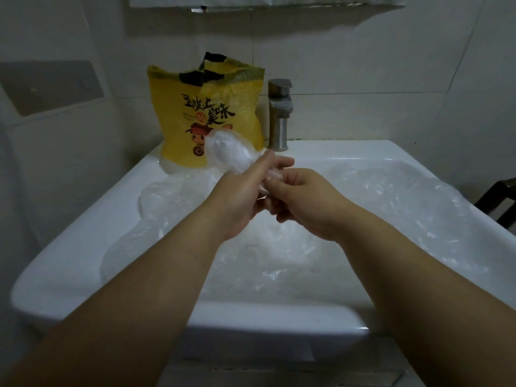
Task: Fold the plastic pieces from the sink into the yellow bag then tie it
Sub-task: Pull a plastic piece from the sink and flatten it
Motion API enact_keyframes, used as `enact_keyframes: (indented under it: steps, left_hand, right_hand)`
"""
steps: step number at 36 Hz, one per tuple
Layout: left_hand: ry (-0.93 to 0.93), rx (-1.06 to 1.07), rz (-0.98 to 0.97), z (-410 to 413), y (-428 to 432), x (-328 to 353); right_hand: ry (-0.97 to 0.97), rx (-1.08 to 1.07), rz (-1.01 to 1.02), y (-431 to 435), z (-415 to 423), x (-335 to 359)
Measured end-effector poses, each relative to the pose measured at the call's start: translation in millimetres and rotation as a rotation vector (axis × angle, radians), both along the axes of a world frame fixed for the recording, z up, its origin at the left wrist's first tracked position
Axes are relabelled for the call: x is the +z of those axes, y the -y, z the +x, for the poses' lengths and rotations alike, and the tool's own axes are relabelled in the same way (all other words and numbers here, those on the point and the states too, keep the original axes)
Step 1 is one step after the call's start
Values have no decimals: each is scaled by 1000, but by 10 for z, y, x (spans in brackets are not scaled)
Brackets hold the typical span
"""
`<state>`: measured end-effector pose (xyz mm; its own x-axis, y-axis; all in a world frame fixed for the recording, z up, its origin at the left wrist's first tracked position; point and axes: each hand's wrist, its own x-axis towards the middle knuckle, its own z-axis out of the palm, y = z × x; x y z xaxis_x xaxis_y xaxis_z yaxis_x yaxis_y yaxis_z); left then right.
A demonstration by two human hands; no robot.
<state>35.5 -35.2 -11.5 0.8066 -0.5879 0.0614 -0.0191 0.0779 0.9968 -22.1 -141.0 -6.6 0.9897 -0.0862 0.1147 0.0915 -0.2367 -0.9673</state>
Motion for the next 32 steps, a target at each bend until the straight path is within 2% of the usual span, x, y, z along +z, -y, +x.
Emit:
enact_keyframes:
  steps: [5,11,15,21,24,26,28,32]
  left_hand:
    - [-143,123,-246,74,-71,95]
    - [-78,304,-298,123,-139,87]
    - [8,364,-195,167,-161,65]
    - [196,283,46,195,-290,21]
    - [113,200,-17,161,-259,64]
    - [-54,125,-34,171,-253,96]
    - [-140,66,-59,164,-259,114]
    - [11,144,-16,120,-238,88]
  right_hand:
    - [-55,-17,50,93,-11,39]
    - [-98,-30,124,144,-16,64]
    - [-62,-95,186,173,1,57]
    - [16,-191,325,329,-37,116]
    - [-7,-166,292,349,-46,118]
    - [-23,-157,249,323,-32,104]
    - [-30,-162,222,308,-19,98]
    - [-38,-143,211,317,-21,100]
